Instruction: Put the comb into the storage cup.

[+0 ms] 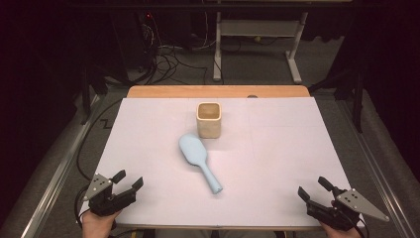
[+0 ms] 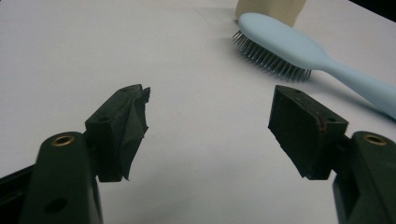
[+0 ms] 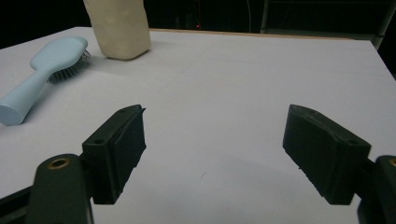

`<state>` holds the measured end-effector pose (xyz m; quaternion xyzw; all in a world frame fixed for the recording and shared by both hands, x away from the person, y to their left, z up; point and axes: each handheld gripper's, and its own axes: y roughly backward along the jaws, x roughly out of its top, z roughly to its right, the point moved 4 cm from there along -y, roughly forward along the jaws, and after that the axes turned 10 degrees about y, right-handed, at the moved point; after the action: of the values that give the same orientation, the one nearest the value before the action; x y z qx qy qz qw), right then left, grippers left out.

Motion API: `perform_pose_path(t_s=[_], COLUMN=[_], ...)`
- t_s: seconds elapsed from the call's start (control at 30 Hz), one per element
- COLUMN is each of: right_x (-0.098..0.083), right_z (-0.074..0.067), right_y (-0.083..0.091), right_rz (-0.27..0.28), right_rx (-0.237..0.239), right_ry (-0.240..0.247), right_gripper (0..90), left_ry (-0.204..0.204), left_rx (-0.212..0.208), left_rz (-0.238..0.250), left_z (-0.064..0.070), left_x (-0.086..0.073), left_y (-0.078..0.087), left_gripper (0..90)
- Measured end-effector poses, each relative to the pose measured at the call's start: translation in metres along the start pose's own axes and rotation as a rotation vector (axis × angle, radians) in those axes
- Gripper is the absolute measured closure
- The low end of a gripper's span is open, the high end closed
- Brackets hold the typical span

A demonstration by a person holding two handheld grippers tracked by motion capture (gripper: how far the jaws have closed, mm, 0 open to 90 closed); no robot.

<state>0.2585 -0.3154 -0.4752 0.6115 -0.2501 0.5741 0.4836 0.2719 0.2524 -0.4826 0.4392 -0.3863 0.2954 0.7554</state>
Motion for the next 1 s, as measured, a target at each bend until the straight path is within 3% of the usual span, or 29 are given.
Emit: perform_pose_path(t_s=[0.67,1.0], right_x=[0.001,0.0], right_z=[-0.001,-0.001], right_y=[0.001,0.001], right_rz=[0.01,0.007], right_rx=[0.002,0.017], right_ry=[-0.005,-0.012], right_gripper=[22.2,23.3], left_ry=[-0.039,-0.029], left_rx=[-0.033,-0.048], left_rz=[-0.011,-0.01], left_z=[0.015,0.018], left_x=[0.003,0.003], left_y=[-0.008,-0.012], left_gripper=[29.1,29.3])
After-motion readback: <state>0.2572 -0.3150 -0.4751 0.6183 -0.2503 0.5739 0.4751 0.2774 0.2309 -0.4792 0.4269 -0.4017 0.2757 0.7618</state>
